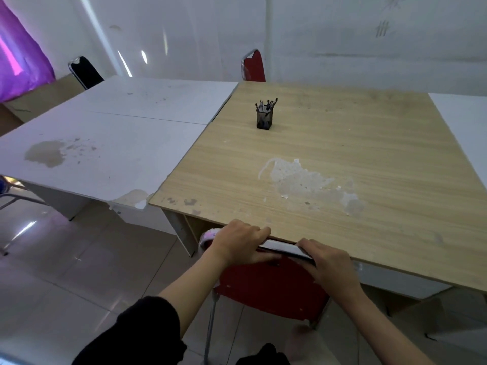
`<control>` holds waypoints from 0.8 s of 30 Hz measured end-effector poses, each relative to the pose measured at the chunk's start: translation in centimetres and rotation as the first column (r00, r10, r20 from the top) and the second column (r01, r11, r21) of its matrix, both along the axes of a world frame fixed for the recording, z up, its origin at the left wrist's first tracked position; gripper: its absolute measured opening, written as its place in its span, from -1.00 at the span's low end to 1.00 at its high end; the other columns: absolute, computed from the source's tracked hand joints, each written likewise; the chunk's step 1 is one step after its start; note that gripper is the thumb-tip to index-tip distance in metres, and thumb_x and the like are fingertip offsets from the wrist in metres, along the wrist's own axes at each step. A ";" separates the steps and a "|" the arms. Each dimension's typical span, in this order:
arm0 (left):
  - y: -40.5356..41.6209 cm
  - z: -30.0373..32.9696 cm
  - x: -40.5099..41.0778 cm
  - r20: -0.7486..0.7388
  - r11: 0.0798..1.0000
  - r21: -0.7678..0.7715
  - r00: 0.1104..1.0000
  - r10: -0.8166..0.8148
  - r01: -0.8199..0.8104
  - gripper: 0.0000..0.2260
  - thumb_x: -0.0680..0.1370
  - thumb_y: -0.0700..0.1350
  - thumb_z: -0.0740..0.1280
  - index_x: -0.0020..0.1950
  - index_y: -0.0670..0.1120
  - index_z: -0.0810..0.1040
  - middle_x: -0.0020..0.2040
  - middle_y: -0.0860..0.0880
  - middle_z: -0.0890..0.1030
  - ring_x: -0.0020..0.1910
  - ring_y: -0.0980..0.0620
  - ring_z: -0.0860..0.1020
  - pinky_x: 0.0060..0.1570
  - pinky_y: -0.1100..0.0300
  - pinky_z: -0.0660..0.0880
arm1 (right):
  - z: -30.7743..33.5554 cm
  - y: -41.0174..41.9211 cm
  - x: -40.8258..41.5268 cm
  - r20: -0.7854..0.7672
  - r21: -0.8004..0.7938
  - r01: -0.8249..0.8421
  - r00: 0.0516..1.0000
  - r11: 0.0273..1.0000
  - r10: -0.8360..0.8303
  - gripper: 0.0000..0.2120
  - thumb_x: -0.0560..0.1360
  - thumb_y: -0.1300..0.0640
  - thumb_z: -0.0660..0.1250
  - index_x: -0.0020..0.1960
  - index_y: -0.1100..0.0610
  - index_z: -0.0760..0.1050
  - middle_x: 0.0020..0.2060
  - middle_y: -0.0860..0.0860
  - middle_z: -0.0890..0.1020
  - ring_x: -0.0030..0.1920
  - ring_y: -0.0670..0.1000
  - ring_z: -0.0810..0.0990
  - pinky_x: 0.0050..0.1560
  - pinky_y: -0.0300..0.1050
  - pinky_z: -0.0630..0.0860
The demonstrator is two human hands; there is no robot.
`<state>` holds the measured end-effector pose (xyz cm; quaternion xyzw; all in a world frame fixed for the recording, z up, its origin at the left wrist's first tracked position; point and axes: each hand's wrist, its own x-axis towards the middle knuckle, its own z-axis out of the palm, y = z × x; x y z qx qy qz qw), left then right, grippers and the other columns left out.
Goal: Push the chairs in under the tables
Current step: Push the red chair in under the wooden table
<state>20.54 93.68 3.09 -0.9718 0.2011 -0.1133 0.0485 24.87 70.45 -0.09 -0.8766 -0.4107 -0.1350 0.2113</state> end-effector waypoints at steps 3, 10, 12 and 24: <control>0.0 -0.2 0.5 -0.029 1.000 -0.019 1.000 0.001 -0.002 -0.49 0.48 0.39 0.14 -0.26 -0.06 0.39 -0.52 0.02 0.44 -0.61 0.00 0.37 -0.58 0.23 0.20 | 0.0 0.0 0.5 0.025 -0.015 0.015 1.000 1.000 -0.014 -0.71 0.48 -0.15 0.16 -0.03 0.02 0.51 -0.27 -0.07 0.62 -0.39 -0.04 0.58 -0.46 -0.29 0.28; 0.9 -0.4 1.7 -0.215 0.993 0.036 0.971 -0.102 0.112 -0.56 0.48 0.20 0.33 0.16 -0.10 0.41 -0.21 -0.08 0.60 -0.38 -0.13 0.54 -0.47 0.15 0.25 | 1.8 0.1 2.2 -0.298 -0.108 -0.012 0.954 0.994 -0.021 -0.74 0.39 -0.25 0.34 0.02 -0.17 0.51 -0.30 -0.20 0.62 -0.39 -0.18 0.53 -0.44 -0.43 0.23; 0.8 -0.1 1.5 -0.320 0.996 0.004 0.944 -0.082 0.088 -0.57 0.50 0.08 0.36 0.27 -0.07 0.36 -0.09 -0.11 0.62 -0.23 -0.17 0.58 -0.40 0.09 0.35 | 2.6 0.0 2.0 -0.479 -0.168 -0.100 0.878 0.981 0.007 -0.64 0.36 -0.12 0.46 0.12 -0.22 0.48 -0.19 -0.22 0.65 -0.32 -0.18 0.59 -0.40 -0.44 0.31; -0.2 -2.0 -7.6 -0.487 0.994 0.011 0.869 -0.089 0.108 -0.75 0.33 -0.27 0.42 -0.11 -0.06 0.42 -0.45 0.00 0.51 -0.55 -0.01 0.48 -0.59 0.23 0.36 | -2.8 -1.8 -7.9 -0.240 -0.055 -0.076 0.969 0.996 0.060 -0.50 0.19 0.07 0.57 0.12 -0.03 0.56 -0.11 -0.13 0.68 -0.19 -0.11 0.66 -0.37 -0.26 0.53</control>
